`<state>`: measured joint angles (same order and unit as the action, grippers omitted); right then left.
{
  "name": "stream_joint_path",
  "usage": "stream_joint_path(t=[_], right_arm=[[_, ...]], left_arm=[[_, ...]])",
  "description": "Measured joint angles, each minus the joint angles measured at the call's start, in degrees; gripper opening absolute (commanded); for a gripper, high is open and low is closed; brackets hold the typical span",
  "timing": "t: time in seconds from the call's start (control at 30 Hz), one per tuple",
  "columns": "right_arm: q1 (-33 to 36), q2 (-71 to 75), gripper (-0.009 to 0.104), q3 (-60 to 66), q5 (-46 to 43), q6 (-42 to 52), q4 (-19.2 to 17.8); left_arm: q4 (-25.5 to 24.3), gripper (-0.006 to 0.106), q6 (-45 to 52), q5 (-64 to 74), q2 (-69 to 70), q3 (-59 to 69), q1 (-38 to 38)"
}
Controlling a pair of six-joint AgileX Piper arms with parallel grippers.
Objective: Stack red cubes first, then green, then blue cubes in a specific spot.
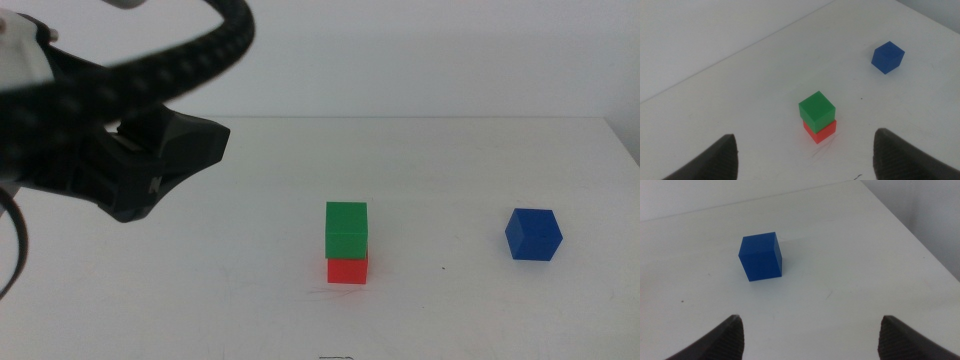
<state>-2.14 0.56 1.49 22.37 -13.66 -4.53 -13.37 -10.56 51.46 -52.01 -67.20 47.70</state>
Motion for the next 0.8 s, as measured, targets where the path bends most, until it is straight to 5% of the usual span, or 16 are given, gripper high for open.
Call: stream_joint_path(t=[0.27, 0.8], right_arm=[[0.0, -5.0, 0.094, -13.4, 9.9, -2.5, 0.0], [0.0, -48.7, 0.094, -57.2, 35.9, -2.1, -0.4]], left_arm=[[-0.2, 0.091, 0.0, 0.0, 0.0, 0.0, 0.0], [-0.2, 0.091, 0.0, -0.1, 0.0, 0.3, 0.0]])
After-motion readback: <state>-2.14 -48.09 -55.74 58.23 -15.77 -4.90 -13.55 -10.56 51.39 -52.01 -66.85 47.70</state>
